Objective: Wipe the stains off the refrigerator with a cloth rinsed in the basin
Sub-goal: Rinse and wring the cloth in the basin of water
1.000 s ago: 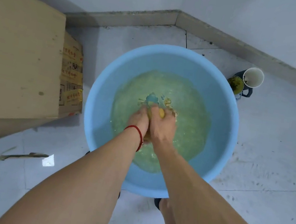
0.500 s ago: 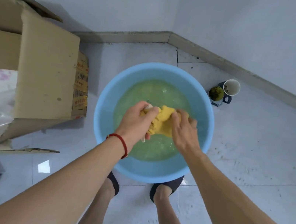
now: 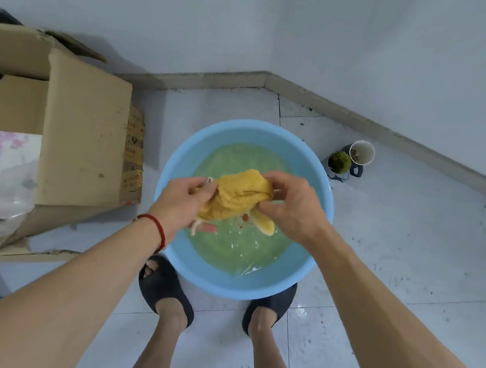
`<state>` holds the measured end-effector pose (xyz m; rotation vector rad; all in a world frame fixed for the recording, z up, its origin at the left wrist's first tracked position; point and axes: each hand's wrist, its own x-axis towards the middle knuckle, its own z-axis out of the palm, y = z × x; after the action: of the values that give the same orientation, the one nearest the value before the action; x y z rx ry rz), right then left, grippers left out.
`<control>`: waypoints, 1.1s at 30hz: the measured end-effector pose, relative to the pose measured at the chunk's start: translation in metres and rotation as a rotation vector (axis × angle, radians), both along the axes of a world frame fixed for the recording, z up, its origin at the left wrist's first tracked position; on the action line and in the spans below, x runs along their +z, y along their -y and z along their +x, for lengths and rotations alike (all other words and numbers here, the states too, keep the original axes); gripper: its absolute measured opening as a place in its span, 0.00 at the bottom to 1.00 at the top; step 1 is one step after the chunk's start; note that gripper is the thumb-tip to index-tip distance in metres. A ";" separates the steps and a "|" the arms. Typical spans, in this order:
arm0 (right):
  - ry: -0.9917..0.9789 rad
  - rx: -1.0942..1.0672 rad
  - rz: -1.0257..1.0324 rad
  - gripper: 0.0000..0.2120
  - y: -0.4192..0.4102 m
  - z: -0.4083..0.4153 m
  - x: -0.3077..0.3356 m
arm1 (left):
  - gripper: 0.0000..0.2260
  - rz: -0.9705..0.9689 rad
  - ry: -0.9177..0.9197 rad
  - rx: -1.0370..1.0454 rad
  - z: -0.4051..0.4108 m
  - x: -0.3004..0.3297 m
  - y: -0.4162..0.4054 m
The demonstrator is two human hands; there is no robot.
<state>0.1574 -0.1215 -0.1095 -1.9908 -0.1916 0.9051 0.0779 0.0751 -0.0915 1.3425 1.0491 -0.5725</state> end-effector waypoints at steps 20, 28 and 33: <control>-1.319 0.047 0.605 0.54 0.018 -0.018 0.016 | 0.15 0.901 1.129 -1.301 0.044 0.006 0.016; -0.123 0.533 -0.353 0.05 -0.019 -0.007 0.006 | 0.02 0.827 0.361 -1.575 0.045 -0.021 0.021; 0.230 0.768 -0.471 0.14 -0.013 -0.011 -0.013 | 0.08 0.342 -0.118 -1.316 0.045 -0.033 0.038</control>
<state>0.1463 -0.1081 -0.1228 -2.5045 -1.0040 1.2705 0.1225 0.0367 -0.1246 2.2640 0.2015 -1.4751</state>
